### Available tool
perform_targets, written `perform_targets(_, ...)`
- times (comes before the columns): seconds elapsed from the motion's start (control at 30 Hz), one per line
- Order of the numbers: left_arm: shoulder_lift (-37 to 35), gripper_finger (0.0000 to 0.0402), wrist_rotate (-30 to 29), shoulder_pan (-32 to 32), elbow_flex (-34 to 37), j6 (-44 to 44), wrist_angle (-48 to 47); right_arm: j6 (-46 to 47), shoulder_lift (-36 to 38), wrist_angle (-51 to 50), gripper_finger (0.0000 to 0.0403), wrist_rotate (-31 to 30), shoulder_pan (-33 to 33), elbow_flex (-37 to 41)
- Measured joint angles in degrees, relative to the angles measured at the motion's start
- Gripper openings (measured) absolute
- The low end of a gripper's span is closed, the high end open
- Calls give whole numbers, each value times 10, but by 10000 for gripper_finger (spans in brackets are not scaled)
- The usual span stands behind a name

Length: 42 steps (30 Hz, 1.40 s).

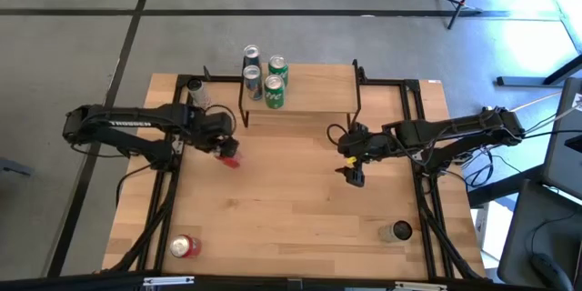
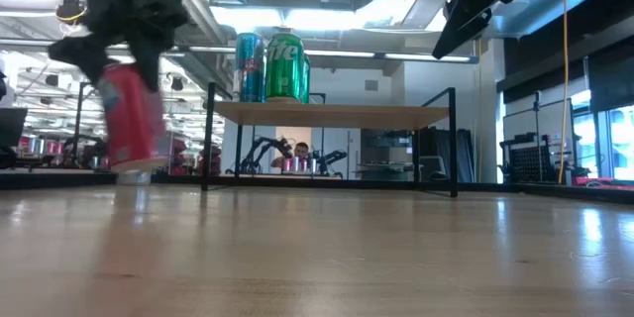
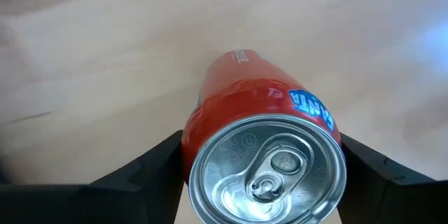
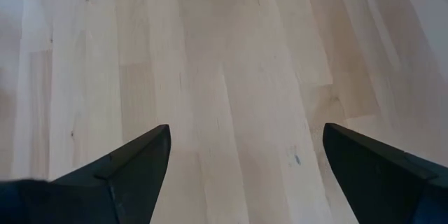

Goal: Place canned beverage on shelf
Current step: Put the top orange soda can on the shelf

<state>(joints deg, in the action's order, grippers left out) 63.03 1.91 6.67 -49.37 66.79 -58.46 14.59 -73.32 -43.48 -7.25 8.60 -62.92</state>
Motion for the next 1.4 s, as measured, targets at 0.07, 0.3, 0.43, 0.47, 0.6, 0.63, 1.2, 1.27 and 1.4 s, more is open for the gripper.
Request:
perform_targets(0.07, 28, 258, 2, -17, -13, 6, 23, -2, 0, 0, 358, -2, 0, 0)
perform_targets(0.3, 164, 258, -9, -50, -100, 6, 9, -12, 0, 0, 358, -2, 0, 0)
perform_targets(0.43, 222, 258, -9, -54, -141, 3, 19, -12, 0, 0, 358, 1, 0, 0)
perform_targets(0.47, 234, 258, -9, -54, -145, -1, 20, -12, 0, -1, 358, 3, 0, 0)
perform_targets(0.6, 262, 260, 8, -53, -151, -9, 34, -12, 0, -1, 358, 3, 0, 0)
perform_targets(0.63, 264, 267, 9, -54, -151, -9, 34, -12, 0, -2, 358, 3, 0, 0)
perform_targets(1.2, 205, 377, 9, -57, -215, -113, -45, 30, 0, 6, 358, 5, 1, 0)
perform_targets(1.27, 188, 377, 3, -57, -221, -144, -78, 49, 0, 11, 358, 8, 0, 0)
perform_targets(1.4, 127, 378, -10, -57, -203, -200, -104, 75, -10, 61, 358, 13, 0, 0)
